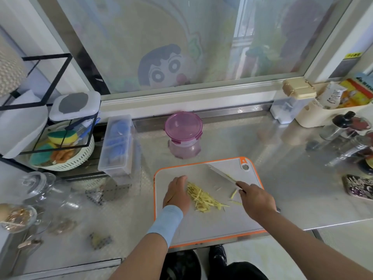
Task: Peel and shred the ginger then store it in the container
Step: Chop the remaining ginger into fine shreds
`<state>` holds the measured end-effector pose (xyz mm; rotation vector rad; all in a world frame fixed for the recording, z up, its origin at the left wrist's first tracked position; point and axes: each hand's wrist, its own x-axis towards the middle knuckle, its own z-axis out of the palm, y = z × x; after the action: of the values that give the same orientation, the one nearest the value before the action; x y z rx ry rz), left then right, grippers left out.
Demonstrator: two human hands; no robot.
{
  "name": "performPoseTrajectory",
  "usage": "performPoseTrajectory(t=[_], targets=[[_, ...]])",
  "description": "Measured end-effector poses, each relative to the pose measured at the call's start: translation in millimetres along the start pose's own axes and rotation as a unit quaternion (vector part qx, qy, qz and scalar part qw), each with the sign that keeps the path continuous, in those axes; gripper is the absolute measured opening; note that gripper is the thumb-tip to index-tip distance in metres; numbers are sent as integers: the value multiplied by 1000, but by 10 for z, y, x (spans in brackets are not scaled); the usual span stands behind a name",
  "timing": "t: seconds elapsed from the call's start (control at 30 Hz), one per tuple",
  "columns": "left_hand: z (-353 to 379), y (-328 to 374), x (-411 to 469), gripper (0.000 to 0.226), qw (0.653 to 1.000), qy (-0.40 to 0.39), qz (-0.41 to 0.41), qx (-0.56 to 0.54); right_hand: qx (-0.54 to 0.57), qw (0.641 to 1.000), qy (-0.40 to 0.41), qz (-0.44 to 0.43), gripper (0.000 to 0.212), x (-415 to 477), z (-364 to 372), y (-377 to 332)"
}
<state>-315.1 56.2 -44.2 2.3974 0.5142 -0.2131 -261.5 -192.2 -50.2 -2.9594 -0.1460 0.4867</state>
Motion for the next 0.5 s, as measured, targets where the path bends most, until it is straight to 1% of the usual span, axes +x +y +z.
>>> performPoseTrajectory(t=[0.13,0.27,0.37,0.5], targets=[[62,73,-20,56,1000,2,20,7,88,996,-27,13,40,-297,210,-96],[64,100,-69,52,999,-1,34,10,105,993,-48,-35,40,-544,330,-427],[36,63,-77,50,998,24,45,21,118,992,-15,-37,40,-502,246,-478],[37,58,-103,45,998,35,47,27,111,993,40,30,39,-258,92,-147]])
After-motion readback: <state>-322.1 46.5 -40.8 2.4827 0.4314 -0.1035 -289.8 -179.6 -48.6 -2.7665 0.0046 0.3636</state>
